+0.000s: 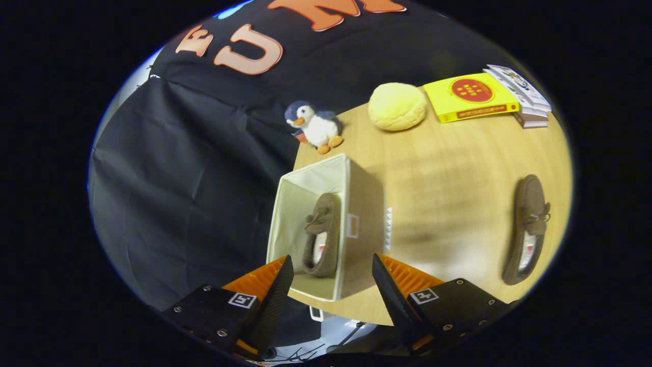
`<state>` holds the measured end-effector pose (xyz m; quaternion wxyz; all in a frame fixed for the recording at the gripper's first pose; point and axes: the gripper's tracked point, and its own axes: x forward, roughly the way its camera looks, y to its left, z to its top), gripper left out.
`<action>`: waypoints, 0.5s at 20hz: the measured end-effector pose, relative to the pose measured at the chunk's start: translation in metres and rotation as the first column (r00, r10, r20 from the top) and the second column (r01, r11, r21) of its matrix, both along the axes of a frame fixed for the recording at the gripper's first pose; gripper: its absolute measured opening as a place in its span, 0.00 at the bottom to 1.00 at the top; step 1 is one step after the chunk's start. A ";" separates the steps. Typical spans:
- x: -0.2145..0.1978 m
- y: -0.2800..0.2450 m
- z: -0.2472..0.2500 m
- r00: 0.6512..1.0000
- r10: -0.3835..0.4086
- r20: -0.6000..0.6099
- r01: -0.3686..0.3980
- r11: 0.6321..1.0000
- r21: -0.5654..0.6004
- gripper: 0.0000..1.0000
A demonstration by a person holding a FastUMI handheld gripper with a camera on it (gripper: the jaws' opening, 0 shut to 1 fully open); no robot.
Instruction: Open the storage box then place both shoes into the box .Put the left shoe in first, then the right shoe, with the right side of both shoes facing outward in a uniform manner.
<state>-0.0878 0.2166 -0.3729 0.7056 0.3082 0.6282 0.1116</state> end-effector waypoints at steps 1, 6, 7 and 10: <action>-0.007 -0.025 -0.010 1.000 -0.010 -0.005 0.010 0.999 -0.041 0.93; -0.040 -0.114 -0.042 0.984 -0.145 -0.102 0.133 0.984 -0.117 0.93; -0.047 -0.133 -0.050 0.981 -0.157 -0.113 0.140 0.979 -0.146 0.93; -0.068 -0.174 -0.073 0.971 -0.185 -0.153 0.151 0.966 -0.208 0.93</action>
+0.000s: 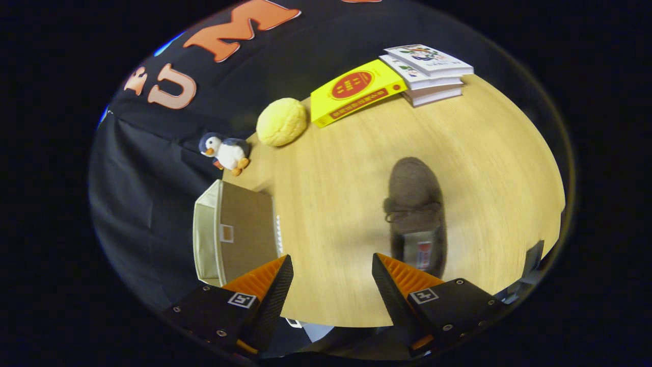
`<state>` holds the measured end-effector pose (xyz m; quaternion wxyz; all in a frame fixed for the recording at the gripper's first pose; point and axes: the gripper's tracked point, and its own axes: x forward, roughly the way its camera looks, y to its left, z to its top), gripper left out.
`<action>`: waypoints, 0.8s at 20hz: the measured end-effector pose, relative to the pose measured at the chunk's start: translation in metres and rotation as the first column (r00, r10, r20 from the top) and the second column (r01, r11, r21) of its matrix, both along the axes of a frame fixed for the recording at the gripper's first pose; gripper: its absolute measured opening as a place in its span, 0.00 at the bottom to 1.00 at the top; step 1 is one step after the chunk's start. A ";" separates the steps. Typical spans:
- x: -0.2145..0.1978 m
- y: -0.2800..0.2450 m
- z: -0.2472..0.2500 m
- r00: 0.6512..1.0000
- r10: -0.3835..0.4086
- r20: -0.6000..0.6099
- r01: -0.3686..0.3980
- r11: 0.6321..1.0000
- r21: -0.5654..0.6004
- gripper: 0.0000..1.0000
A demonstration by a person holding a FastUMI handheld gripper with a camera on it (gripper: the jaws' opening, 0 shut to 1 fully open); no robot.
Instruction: Open the storage box then place both shoes into the box .Put the left shoe in first, then the right shoe, with the right side of both shoes facing outward in a uniform manner.
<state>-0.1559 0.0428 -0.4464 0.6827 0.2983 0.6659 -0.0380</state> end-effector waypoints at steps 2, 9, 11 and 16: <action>-0.013 -0.022 -0.016 1.000 -0.006 -0.029 0.005 0.999 -0.039 0.93; -0.050 -0.066 -0.062 0.991 0.084 -0.101 -0.100 0.981 -0.166 0.85; -0.057 -0.074 -0.075 0.987 0.114 -0.117 -0.135 0.973 -0.189 0.81; -0.047 -0.086 -0.103 0.991 0.110 -0.079 -0.127 0.961 -0.245 0.67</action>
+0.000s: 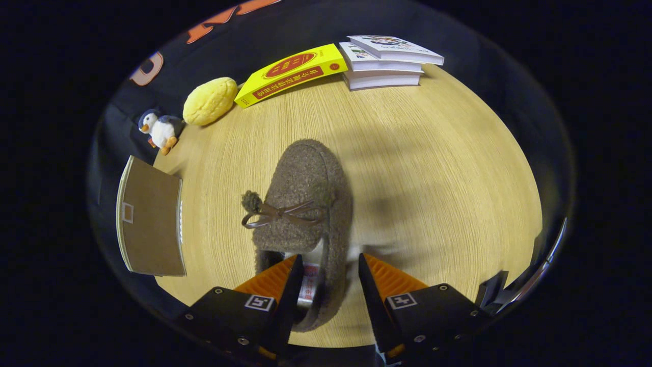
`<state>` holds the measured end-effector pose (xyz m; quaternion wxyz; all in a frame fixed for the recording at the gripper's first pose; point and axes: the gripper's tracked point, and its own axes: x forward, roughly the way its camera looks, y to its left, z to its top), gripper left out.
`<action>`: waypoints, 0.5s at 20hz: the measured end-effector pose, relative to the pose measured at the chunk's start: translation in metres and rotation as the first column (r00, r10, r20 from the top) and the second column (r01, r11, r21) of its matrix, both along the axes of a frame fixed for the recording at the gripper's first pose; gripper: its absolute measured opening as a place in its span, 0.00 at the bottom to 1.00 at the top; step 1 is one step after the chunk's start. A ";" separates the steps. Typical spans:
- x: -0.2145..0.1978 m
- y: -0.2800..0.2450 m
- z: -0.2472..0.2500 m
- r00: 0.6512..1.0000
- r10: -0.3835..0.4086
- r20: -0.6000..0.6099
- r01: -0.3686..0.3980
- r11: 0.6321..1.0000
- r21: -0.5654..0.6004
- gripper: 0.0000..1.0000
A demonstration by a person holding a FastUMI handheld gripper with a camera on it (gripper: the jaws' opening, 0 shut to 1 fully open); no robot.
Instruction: Open the storage box then place both shoes into the box .Put the left shoe in first, then the right shoe, with the right side of both shoes facing outward in a uniform manner.
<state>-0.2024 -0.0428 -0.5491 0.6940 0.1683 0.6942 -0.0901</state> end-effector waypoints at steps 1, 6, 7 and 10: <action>0.004 -0.003 -0.004 1.000 -0.010 0.012 0.010 1.000 -0.015 0.63; 0.020 -0.003 -0.018 0.999 -0.015 0.045 0.018 0.998 -0.057 0.46; 0.020 -0.005 -0.020 0.999 -0.009 0.044 0.012 0.997 -0.076 0.42; 0.019 -0.011 -0.019 0.999 -0.022 0.040 0.026 0.993 -0.117 0.24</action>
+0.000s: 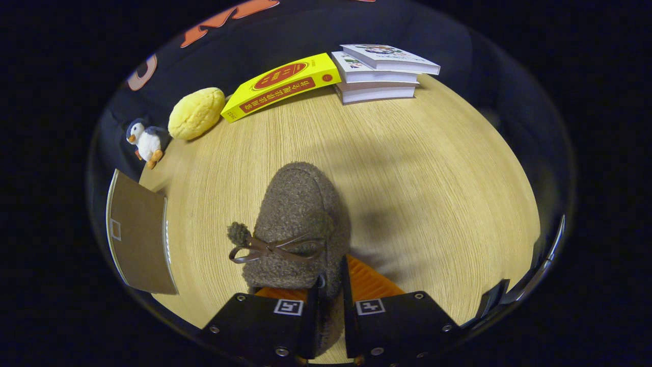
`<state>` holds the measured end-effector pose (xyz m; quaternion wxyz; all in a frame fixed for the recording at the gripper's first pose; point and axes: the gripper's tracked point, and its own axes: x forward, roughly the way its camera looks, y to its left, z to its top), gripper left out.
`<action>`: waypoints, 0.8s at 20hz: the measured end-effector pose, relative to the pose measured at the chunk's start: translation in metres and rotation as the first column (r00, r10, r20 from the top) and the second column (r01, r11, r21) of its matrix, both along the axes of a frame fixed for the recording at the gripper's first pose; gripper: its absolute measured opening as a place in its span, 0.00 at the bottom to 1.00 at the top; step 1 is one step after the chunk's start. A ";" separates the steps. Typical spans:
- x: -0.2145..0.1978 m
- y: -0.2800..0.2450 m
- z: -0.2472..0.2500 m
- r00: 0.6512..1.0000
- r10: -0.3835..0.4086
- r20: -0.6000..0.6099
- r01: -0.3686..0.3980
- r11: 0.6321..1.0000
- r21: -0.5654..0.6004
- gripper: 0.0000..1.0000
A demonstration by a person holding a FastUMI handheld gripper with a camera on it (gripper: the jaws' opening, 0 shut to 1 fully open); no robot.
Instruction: Open the storage box then place both shoes into the box .Put the left shoe in first, then the right shoe, with the right side of both shoes facing outward in a uniform manner.
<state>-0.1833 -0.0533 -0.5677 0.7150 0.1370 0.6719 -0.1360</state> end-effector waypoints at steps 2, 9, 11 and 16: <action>0.001 0.006 0.005 1.000 -0.021 0.007 0.021 0.999 0.029 0.08; 0.040 0.046 0.060 0.997 -0.003 0.077 -0.002 0.998 0.068 0.04; 0.055 0.065 0.081 0.995 0.033 0.096 -0.040 0.996 0.083 0.04; 0.092 0.121 0.124 0.986 0.072 0.150 -0.092 0.986 0.135 0.04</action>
